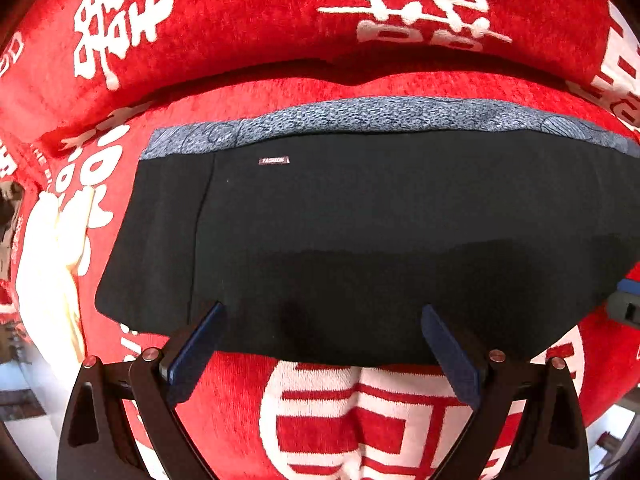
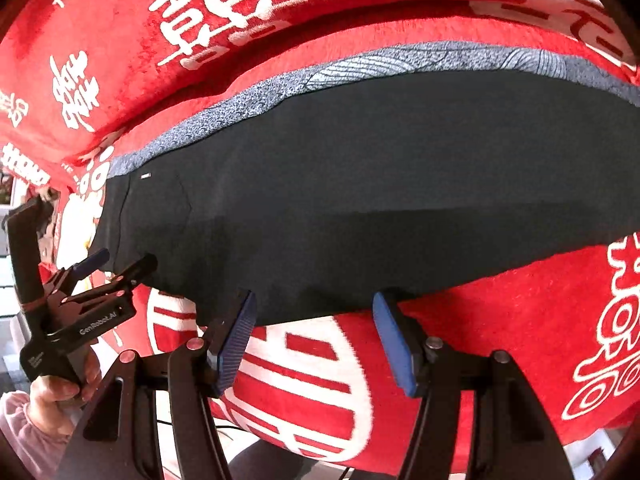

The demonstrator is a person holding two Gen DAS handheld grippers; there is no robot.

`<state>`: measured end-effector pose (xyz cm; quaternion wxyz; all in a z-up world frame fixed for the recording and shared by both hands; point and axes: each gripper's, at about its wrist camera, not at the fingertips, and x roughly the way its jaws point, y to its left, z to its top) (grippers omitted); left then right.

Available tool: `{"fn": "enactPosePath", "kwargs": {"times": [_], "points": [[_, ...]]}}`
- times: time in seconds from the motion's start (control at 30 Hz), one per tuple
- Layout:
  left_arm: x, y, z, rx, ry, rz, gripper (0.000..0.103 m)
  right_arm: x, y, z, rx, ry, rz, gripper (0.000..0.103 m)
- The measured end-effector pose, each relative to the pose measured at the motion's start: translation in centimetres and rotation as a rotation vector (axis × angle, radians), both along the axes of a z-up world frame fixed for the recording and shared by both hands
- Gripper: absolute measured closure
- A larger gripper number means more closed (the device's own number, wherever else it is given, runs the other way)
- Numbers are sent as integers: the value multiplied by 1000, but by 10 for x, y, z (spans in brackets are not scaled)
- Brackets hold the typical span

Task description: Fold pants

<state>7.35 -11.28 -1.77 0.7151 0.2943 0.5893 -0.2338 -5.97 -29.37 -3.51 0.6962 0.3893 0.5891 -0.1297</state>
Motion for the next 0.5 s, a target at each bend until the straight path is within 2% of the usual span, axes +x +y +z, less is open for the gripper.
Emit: {"fn": "enactPosePath", "kwargs": {"times": [0.07,0.13,0.3,0.4,0.5], "points": [[7,6,7,0,-19,34,4,6,-4,4,26,-38,28,38],[19,17,16,-4,-44,79,4,25,-6,15,43,-113,95,38],[64,54,28,-44,-121,174,4,123,15,42,45,-279,385,38],[93,71,20,-62,-137,186,4,187,40,42,28,-299,487,39],[111,83,10,-103,-108,175,4,249,63,32,38,-308,508,39]]}}
